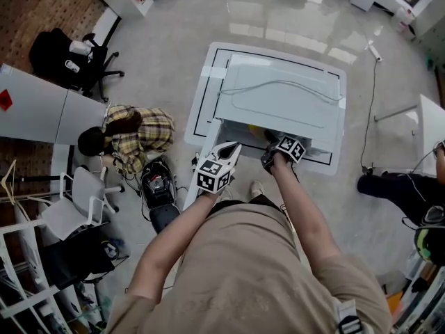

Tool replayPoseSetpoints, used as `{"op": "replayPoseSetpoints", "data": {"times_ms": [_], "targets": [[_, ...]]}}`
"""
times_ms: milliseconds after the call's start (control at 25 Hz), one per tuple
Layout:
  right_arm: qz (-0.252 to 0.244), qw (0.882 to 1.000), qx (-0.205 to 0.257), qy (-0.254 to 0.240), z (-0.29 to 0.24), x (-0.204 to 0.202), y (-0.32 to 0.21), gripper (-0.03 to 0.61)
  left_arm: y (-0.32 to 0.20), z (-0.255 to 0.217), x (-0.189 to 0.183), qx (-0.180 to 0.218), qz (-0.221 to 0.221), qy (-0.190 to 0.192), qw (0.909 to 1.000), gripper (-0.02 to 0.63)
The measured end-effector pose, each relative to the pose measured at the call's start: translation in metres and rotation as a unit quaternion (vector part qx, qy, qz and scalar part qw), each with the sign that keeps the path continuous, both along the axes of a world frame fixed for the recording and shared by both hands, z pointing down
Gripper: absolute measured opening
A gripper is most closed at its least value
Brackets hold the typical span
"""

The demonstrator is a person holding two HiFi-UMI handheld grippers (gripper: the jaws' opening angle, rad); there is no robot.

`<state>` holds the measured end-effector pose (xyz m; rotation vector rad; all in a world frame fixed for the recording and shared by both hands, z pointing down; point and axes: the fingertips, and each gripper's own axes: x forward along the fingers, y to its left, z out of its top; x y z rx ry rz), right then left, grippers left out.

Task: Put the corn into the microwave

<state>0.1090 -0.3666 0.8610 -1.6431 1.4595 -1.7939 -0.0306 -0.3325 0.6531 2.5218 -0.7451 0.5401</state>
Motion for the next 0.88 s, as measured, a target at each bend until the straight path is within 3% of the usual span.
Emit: {"op": "replayPoseSetpoints", "data": {"times_ms": [200, 400, 640, 880], "targets": [[-0.049, 0.998, -0.016, 0.019, 0.003, -0.007, 0.009, 0.183, -0.002, -0.001, 0.001, 0.0, -0.001, 0.002, 1.0, 0.005], [-0.146, 0.985, 0.002, 0.09, 0.004, -0.016, 0.015, 0.183, -0.004, 0.0, 0.001, 0.0, -0.002, 0.002, 1.0, 0.005], [-0.256, 0.938, 0.03, 0.231, 0.009, -0.025, 0.028, 0.183, -0.005, -0.001, -0.001, -0.001, -0.001, 0.002, 1.0, 0.005], [-0.249, 0.905, 0.023, 0.343, 0.009, -0.014, 0.033, 0.183, -0.004, 0.002, -0.001, -0.003, 0.0, -0.002, 1.0, 0.005]]}}
